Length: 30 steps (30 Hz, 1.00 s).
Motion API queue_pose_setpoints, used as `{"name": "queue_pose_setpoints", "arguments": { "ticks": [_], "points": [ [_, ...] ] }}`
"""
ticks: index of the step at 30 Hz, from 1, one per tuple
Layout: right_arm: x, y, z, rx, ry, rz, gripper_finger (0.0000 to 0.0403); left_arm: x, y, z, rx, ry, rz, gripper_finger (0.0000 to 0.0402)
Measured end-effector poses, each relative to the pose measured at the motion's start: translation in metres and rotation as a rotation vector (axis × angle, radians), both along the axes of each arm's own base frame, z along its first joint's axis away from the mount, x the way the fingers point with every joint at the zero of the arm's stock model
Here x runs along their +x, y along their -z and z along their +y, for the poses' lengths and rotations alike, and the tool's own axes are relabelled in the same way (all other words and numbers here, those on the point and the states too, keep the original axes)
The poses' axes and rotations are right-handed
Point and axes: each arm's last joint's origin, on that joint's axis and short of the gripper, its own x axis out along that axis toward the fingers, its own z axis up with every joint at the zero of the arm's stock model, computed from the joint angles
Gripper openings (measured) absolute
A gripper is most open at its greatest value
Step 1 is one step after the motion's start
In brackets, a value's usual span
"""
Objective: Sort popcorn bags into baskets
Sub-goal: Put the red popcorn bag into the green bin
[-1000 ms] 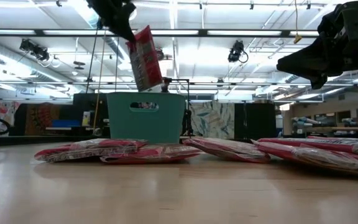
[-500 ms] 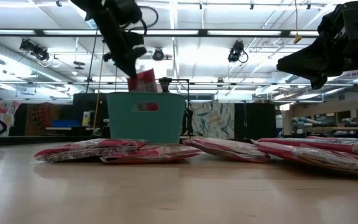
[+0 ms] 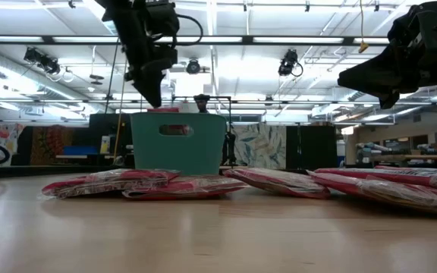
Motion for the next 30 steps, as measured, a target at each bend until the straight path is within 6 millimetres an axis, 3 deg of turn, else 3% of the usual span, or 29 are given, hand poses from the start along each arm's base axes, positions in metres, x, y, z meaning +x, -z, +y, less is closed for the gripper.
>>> {"name": "queue_pose_setpoints", "arguments": {
  "ticks": [5,10,15,20,26,30],
  "points": [
    [0.000,0.000,0.000,0.000,0.000,0.000,0.0090,0.010,-0.005,-0.027,0.031,0.204,0.013,0.0141],
    [0.000,0.000,0.000,0.000,0.000,0.000,0.0090,0.019,-0.004,-0.051,0.084,0.338,0.063,0.0144],
    [0.000,0.000,0.000,0.000,0.000,0.000,0.0090,0.029,-0.004,-0.094,-0.009,0.639,0.028,0.0144],
    [0.000,0.000,0.000,0.000,0.000,0.000,0.0090,0.033,-0.003,-0.140,0.040,0.878,0.057,0.0144],
    [0.000,0.000,0.000,0.000,0.000,0.000,0.0090,0.036,0.004,-0.181,0.047,1.037,0.075,0.0144],
    [0.000,0.000,0.000,0.000,0.000,0.000,0.0090,0.038,0.020,-0.204,0.033,1.111,0.140,0.0144]
  ]
}}
